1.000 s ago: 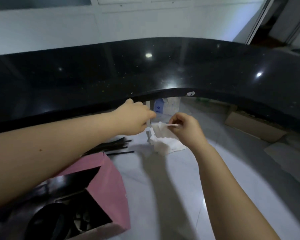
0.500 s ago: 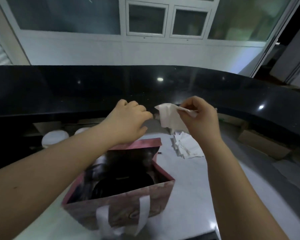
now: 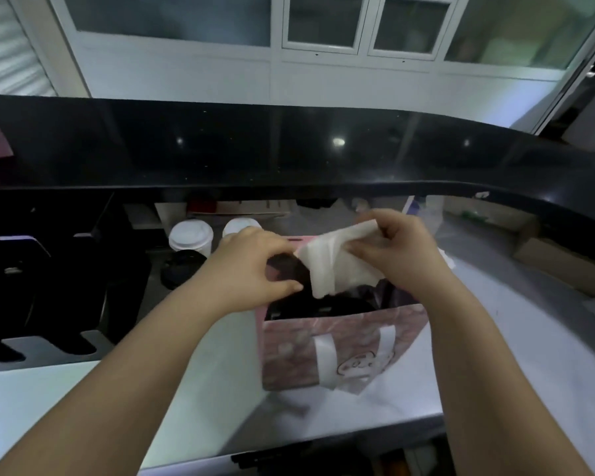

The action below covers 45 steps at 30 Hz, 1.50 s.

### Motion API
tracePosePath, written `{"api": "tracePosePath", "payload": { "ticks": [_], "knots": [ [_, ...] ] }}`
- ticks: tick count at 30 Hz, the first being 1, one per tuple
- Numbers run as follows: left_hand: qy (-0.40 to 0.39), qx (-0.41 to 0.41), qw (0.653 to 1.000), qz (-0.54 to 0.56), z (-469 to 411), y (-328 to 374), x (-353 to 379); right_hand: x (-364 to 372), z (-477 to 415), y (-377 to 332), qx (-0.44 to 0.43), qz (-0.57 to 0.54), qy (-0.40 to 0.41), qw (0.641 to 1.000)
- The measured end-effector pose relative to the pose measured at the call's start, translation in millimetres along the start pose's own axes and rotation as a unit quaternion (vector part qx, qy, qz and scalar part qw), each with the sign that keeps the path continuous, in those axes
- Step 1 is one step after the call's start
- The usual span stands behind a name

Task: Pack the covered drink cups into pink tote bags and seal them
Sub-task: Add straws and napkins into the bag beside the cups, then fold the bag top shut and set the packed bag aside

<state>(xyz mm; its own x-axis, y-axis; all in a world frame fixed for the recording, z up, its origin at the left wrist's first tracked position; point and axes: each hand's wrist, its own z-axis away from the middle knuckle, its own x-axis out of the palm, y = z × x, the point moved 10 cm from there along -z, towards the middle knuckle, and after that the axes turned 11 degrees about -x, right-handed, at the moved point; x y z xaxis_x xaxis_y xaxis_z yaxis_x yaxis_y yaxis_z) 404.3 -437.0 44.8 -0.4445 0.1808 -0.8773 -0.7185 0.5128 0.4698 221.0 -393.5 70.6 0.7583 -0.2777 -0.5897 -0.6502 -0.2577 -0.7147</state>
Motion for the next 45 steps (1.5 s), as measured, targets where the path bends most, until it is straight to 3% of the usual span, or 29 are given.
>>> {"api": "tracePosePath", "payload": {
  "ticks": [2,6,10,18,24,27,29,31,33,35,37,45],
  "knots": [
    [0.0,0.006,1.0,0.016,1,-2,4,14,0,14,0.017,0.054,-0.026,0.998],
    [-0.008,-0.006,1.0,0.014,0,-8,15,22,-11,19,0.004,0.166,0.001,0.986],
    [-0.027,-0.012,0.999,0.027,3,-14,23,47,-15,-2,-0.114,0.256,-0.06,0.958],
    [-0.024,0.004,0.995,0.095,12,-16,28,41,2,1,-0.114,0.254,-0.104,0.955],
    [0.05,0.002,0.969,0.242,25,-30,15,-38,39,29,-0.005,0.127,0.081,0.989],
    [0.087,-0.02,0.937,0.339,42,-48,17,-53,73,62,0.045,-0.067,0.142,0.987],
    [0.095,-0.034,0.906,0.412,57,-58,30,-45,92,89,0.057,-0.199,0.126,0.97],
    [0.08,-0.05,0.885,0.456,72,-65,49,-23,106,110,0.084,-0.257,0.062,0.961],
    [0.075,-0.071,0.906,0.41,80,-69,62,-2,112,119,0.097,-0.287,0.017,0.953],
    [0.096,-0.098,0.933,0.334,80,-70,64,8,112,123,0.112,-0.319,0.029,0.94],
    [0.121,-0.108,0.927,0.339,78,-65,62,12,110,124,0.124,-0.333,0.059,0.933],
    [0.137,-0.18,0.82,0.525,79,-59,83,27,104,130,0.129,-0.377,0.097,0.912]
  ]
}}
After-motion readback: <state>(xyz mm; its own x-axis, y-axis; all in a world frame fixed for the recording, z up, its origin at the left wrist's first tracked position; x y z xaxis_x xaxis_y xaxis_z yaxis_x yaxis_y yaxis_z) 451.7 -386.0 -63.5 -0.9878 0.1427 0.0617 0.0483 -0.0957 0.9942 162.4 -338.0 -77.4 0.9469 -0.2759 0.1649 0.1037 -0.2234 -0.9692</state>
